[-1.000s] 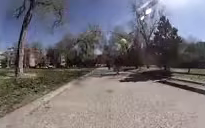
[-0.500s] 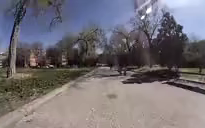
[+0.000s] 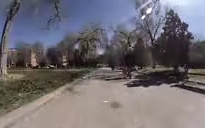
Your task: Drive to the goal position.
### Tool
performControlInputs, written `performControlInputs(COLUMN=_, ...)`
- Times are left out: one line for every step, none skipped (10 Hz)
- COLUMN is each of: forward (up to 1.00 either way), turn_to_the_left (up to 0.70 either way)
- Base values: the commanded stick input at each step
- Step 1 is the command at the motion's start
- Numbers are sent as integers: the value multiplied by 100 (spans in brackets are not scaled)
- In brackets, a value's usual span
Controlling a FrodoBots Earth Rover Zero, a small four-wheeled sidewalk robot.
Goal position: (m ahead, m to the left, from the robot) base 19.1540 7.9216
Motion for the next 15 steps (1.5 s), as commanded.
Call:
performControlInputs(forward=100, turn_to_the_left=0)
performControlInputs(forward=100, turn_to_the_left=0)
performControlInputs(forward=100, turn_to_the_left=0)
performControlInputs(forward=100, turn_to_the_left=0)
performControlInputs(forward=100, turn_to_the_left=0)
performControlInputs(forward=100, turn_to_the_left=0)
performControlInputs(forward=100, turn_to_the_left=0)
performControlInputs(forward=100, turn_to_the_left=0)
performControlInputs(forward=100, turn_to_the_left=0)
performControlInputs(forward=100, turn_to_the_left=0)
performControlInputs(forward=100, turn_to_the_left=0)
performControlInputs(forward=100, turn_to_the_left=0)
performControlInputs(forward=100, turn_to_the_left=0)
performControlInputs(forward=100, turn_to_the_left=0)
performControlInputs(forward=100, turn_to_the_left=0)
